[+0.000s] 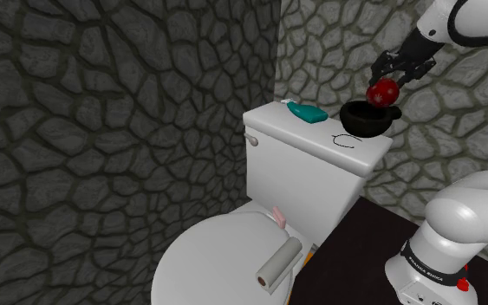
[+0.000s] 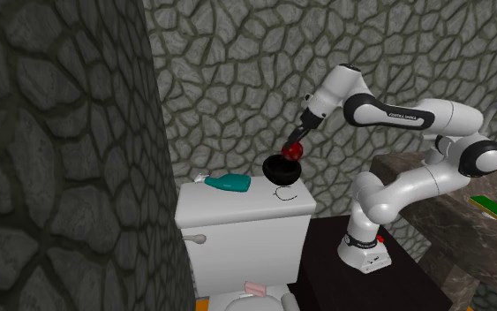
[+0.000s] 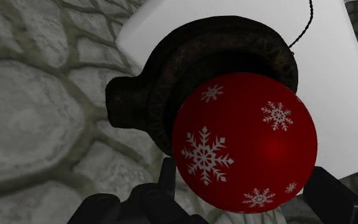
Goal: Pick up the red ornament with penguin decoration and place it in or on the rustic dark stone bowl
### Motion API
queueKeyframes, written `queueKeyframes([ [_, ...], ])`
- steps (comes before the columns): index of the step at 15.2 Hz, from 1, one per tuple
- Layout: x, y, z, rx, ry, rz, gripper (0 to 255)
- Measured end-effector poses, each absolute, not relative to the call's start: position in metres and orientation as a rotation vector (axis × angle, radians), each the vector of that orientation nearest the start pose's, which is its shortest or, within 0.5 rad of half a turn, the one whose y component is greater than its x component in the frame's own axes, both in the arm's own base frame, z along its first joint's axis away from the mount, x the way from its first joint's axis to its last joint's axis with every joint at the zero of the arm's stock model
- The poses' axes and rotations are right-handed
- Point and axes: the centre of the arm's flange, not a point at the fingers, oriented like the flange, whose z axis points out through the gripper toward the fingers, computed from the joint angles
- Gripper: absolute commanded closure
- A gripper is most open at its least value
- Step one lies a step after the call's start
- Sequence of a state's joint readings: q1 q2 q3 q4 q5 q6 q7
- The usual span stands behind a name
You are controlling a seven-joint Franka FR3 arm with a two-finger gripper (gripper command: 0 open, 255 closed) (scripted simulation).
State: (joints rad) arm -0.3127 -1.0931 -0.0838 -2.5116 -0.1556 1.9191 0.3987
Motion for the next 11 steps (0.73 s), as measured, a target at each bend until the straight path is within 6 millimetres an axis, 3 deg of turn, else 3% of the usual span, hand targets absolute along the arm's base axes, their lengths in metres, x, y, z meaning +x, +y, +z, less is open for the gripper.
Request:
queueKeyframes([
  [8,0.238,-0.123,0.583,-2.918,1.142,-0.715,255],
  [11,0.239,-0.124,0.579,-2.914,1.139,-0.742,255],
])
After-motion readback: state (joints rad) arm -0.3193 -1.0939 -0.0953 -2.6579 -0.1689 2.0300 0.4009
